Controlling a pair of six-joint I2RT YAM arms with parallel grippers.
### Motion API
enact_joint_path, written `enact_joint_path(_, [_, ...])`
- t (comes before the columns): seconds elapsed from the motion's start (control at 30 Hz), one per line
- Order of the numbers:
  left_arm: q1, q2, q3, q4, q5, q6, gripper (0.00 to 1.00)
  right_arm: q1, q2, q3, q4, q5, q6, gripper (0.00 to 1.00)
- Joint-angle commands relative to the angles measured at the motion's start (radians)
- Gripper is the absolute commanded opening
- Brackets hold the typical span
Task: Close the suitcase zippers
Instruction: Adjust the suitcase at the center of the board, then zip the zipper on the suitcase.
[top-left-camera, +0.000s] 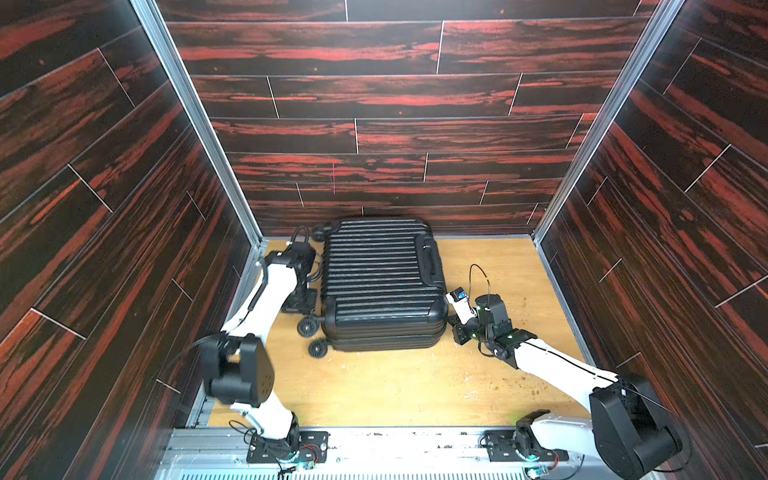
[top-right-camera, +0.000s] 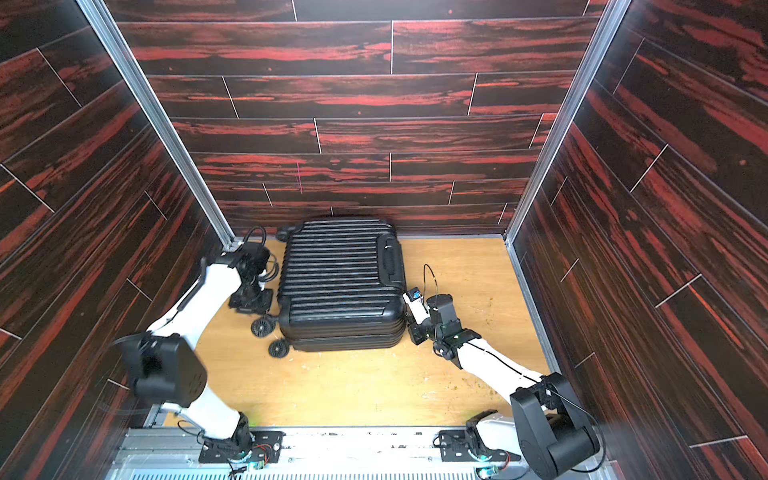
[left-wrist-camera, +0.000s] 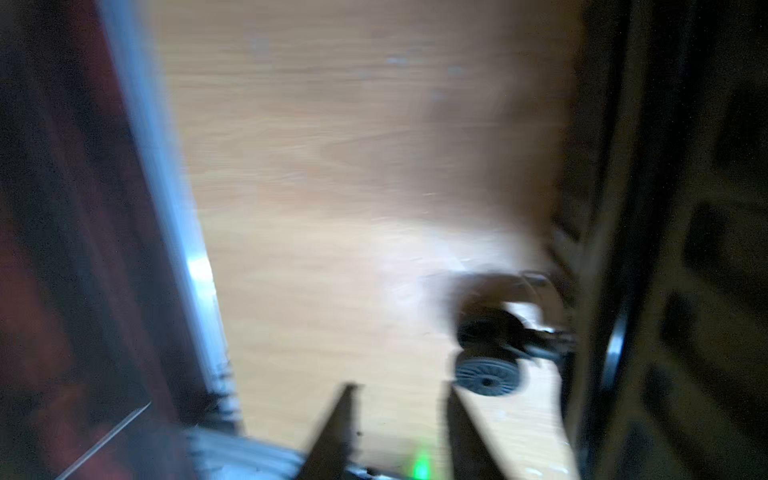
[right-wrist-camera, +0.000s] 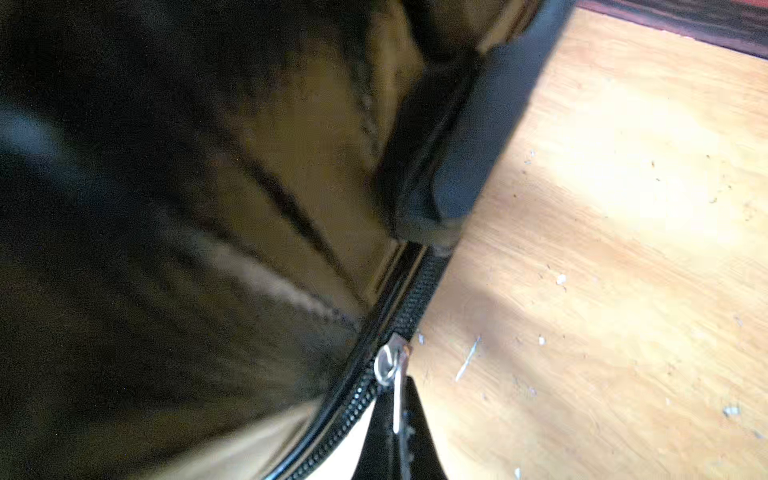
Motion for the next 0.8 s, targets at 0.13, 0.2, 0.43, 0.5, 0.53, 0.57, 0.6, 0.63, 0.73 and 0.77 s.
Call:
enact_joint_path(0.13, [-0.111, -0.300, 0.055, 0.171, -0.130, 0.100, 0.77, 0.032, -0.025, 0.031, 0.079, -0.131, -0.054, 0.00])
enact_joint_path(0.2, [-0.212, -0.372, 0.019, 0.282, -0.030, 0.205, 0.85, 0.032, -0.036, 0.021, 0.077, -0.126, -0.052, 0.00])
enact_joint_path(0.43, [-0.486, -0.425, -0.114, 0.495, 0.336, 0.551, 0.93, 0.029, -0.028, 0.009, 0.076, -0.139, -0.039, 0.00])
enact_joint_path(0.5, [-0.564, -0.385, -0.115, 0.495, 0.321, 0.621, 0.97, 0.028, -0.029, 0.010, 0.073, -0.138, -0.039, 0.00])
enact_joint_path(0.53, [-0.594, -0.362, -0.110, 0.490, 0.308, 0.651, 0.98, 0.028, -0.028, 0.010, 0.073, -0.139, -0.039, 0.00])
enact_joint_path(0.57, [-0.622, -0.333, -0.100, 0.476, 0.294, 0.683, 0.98, 0.028, -0.029, 0.010, 0.073, -0.138, -0.039, 0.00])
enact_joint_path(0.6, [-0.644, -0.307, -0.087, 0.472, 0.269, 0.705, 0.99, 0.028, -0.031, 0.010, 0.073, -0.139, -0.037, 0.00])
enact_joint_path(0.63, [-0.663, -0.281, -0.076, 0.463, 0.252, 0.726, 0.99, 0.028, -0.030, 0.009, 0.073, -0.139, -0.036, 0.00])
enact_joint_path(0.73, [-0.708, -0.224, -0.059, 0.484, 0.213, 0.773, 1.00, 0.026, -0.030, 0.009, 0.073, -0.145, -0.030, 0.00])
enact_joint_path(0.77, [-0.721, -0.209, -0.061, 0.500, 0.197, 0.787, 1.00, 0.026, -0.030, 0.010, 0.073, -0.146, -0.029, 0.00])
